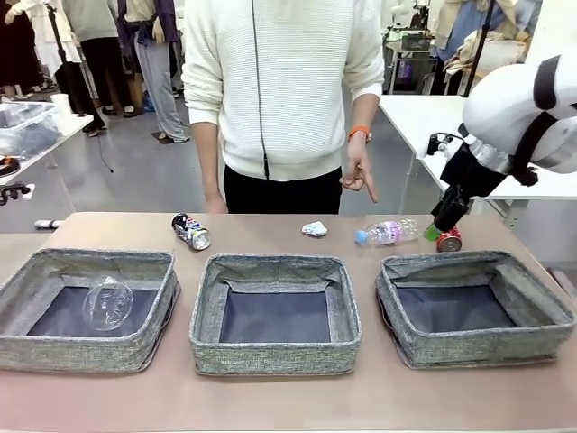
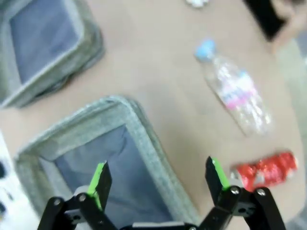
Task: Sort the waste into the appropriate baskets.
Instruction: Pick up the waste item pointed out by the person.
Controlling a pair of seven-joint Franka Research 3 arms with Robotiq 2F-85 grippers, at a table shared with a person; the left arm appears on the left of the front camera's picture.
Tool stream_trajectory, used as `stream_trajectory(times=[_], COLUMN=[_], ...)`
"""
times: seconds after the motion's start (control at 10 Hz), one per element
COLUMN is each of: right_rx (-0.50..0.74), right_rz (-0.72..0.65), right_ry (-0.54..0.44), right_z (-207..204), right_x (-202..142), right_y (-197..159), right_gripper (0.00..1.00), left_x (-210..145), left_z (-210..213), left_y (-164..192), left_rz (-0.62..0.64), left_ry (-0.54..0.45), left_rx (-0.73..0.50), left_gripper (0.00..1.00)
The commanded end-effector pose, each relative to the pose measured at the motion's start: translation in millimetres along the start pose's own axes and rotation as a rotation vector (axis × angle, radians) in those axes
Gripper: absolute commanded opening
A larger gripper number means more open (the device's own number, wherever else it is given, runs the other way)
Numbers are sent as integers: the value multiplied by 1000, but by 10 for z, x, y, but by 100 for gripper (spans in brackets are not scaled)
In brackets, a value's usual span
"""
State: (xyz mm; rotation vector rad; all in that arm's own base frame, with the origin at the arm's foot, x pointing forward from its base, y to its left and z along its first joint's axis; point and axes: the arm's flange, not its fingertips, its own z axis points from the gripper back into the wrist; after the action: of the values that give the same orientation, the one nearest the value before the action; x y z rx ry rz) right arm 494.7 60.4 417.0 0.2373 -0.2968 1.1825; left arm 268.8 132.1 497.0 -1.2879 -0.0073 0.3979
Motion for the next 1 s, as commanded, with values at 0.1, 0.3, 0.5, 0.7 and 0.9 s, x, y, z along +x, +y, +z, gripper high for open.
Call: stream_trajectory(times=[0.1,0.3,0.5,0.7,0.9], right_rx=[160,11,-64,-39,-2], right_rz=[412,376,357,359,345], right_ry=[52,45,38,86,95], right_z=[-213,-356,-534,-768,-959], right_x=[150,143,208,210,201], right_y=[-740,-1098,-1332,-1561,-1637], right_gripper=[100,100,100,100,100], left_x=[-16,-16,-16,-16,-16], left_z=[0,0,0,0,0], left_y=[-34,-34,-34,-34,-34], left_rz=[-2,-2,-2,-2,-2], left_ry=[5,5,5,5,5], left_rx=[-14,-14,-14,-14,-14], left_gripper=[100,100,100,100,100])
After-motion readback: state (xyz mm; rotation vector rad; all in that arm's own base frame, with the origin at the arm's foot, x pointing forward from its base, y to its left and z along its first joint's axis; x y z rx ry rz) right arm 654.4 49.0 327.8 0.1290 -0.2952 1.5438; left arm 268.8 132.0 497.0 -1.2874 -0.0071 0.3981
